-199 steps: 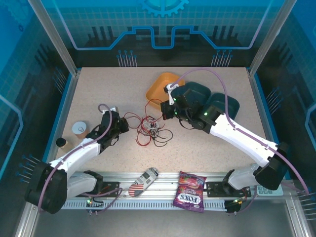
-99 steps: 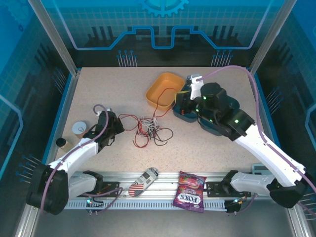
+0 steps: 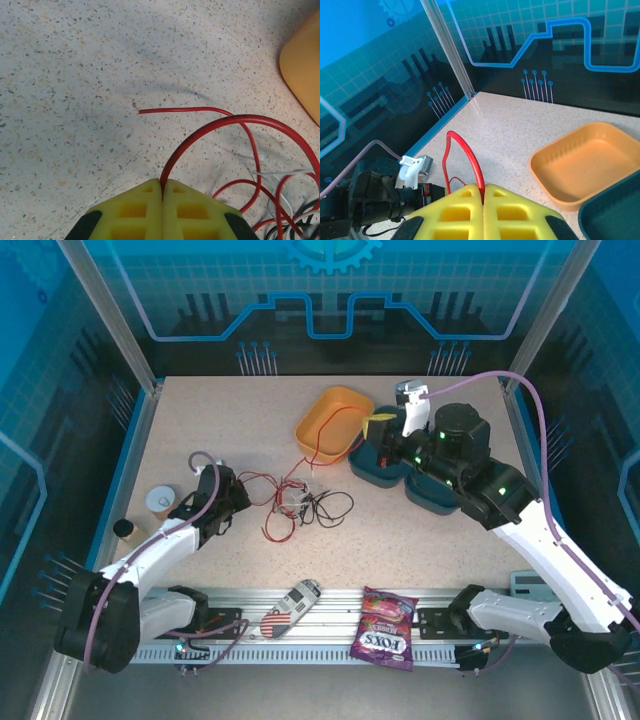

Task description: Untangle the cables

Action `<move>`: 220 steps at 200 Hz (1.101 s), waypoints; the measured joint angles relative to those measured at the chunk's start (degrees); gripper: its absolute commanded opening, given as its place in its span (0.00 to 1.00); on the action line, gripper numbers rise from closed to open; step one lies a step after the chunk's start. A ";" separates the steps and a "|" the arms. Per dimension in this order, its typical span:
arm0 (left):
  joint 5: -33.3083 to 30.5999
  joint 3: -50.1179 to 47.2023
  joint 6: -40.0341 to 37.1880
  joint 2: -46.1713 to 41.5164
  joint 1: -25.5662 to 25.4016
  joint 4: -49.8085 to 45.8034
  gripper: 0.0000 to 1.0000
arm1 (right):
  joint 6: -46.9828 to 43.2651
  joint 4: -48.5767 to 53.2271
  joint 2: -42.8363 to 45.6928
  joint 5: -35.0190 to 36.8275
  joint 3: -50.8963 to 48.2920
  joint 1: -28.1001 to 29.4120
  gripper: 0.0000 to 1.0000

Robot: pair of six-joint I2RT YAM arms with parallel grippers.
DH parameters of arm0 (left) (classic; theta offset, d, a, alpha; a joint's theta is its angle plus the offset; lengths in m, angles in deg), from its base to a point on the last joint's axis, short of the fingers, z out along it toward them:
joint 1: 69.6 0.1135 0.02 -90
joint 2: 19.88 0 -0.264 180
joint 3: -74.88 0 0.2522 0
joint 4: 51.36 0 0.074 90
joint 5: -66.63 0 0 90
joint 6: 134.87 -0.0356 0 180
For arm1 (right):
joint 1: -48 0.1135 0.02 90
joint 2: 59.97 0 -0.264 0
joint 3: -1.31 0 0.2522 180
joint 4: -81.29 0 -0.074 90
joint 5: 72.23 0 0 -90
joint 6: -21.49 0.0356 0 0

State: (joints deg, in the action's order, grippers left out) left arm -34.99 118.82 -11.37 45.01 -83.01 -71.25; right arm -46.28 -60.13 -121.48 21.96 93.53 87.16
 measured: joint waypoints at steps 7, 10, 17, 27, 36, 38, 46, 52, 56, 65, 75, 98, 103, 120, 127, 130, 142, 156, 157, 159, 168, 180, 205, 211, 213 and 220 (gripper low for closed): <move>0.00 0.00 0.00 0.00 0.13 -0.13 0.00 | -0.22 0.07 0.04 0.04 0.39 -0.02 0.00; -0.02 0.00 0.00 0.00 0.20 -0.17 0.00 | -0.26 0.07 0.09 0.07 0.50 -0.04 0.00; -0.09 0.00 0.00 0.00 0.31 -0.24 0.00 | -0.50 0.22 0.15 0.13 0.76 -0.15 0.00; -0.15 0.00 0.00 0.00 0.48 -0.33 0.00 | -0.70 0.50 0.35 0.50 0.96 -0.24 0.00; -0.17 0.00 0.00 0.00 0.57 -0.48 0.00 | -0.90 0.92 0.74 1.22 1.01 -0.24 0.00; -0.17 0.00 0.00 0.00 0.59 -0.50 0.00 | -0.92 1.01 0.85 1.36 1.01 -0.24 0.00; -0.17 0.00 0.00 0.00 0.63 -0.66 0.00 | -0.94 1.40 1.27 1.68 1.01 -0.24 0.00; -0.17 0.00 0.00 0.00 0.63 -0.74 0.00 | -0.94 1.55 1.62 1.99 1.01 -0.24 0.00; -0.17 0.00 0.00 0.00 0.63 -0.85 0.00 | -0.94 1.60 1.86 2.14 1.01 -0.24 0.00; -0.17 0.00 0.00 0.00 0.63 -0.94 0.00 | -0.92 1.64 2.43 2.51 1.01 -0.24 0.00; -0.15 0.00 0.00 0.00 0.63 -0.96 0.00 | -0.90 1.57 2.93 2.73 0.98 -0.26 0.00; -0.13 0.00 0.00 0.00 0.72 -0.94 0.00 | 0.24 -0.52 3.39 2.16 -0.76 -0.35 0.00; -0.13 0.00 0.00 0.00 0.72 -0.94 0.00 | 0.50 -1.01 3.28 1.66 -1.38 -0.35 0.00; -0.04 0.00 0.00 0.00 0.72 -0.94 0.00 | 2.36 -2.91 1.14 -0.59 -3.43 -0.35 0.00; 0.09 0.00 0.00 0.00 0.74 -0.94 0.00 | 3.30 -3.96 -0.46 -1.77 -4.15 -0.33 0.00; 0.20 0.00 0.00 0.00 0.74 -0.94 0.00 | 3.61 -4.37 -1.01 -2.12 -4.37 -0.31 0.00; 0.70 0.00 0.02 0.00 0.79 -0.92 0.00 | 5.31 -6.40 -4.57 -4.13 -5.64 0.09 0.00; 1.20 0.00 0.04 0.00 0.83 -0.90 0.00 | 7.17 -8.44 -9.18 -5.92 -6.69 1.27 0.00; 1.22 0.00 0.07 0.00 0.83 -0.90 0.00 | 7.37 -8.63 -9.70 -6.14 -6.78 1.44 0.00; 1.33 0.00 0.07 0.00 0.83 -0.92 0.00 | 7.63 -8.94 -10.34 -6.32 -6.91 1.68 0.00; 1.68 0.00 0.09 0.00 0.83 -0.87 0.00 | 8.50 -9.53 -12.96 -7.19 -7.23 2.51 0.00; 2.25 0.00 0.09 0.00 0.83 -0.87 0.00 | 9.44 -9.55 -15.78 -8.15 -7.26 3.26 0.00; 2.49 0.00 0.07 0.00 0.83 -0.90 0.01 | 9.73 -9.33 -17.38 -10.08 -6.84 3.28 0.00; 2.56 0.00 0.07 0.00 0.83 -0.90 0.01 | 9.68 -9.33 -17.20 -10.67 -6.27 3.28 0.00; 2.64 0.00 0.07 0.00 0.83 -0.90 0.01 | 9.68 -9.35 -17.20 -10.93 -5.99 3.26 0.00; 2.71 0.00 0.07 0.00 0.83 -0.87 0.01 | 9.62 -9.55 -16.85 -12.04 -4.98 3.26 0.00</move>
State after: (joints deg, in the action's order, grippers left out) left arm -32.28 118.82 -11.31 45.01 -82.18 -72.12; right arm -36.66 -69.68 -138.33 9.92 88.55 90.41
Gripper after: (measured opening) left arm 0.053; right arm 0.062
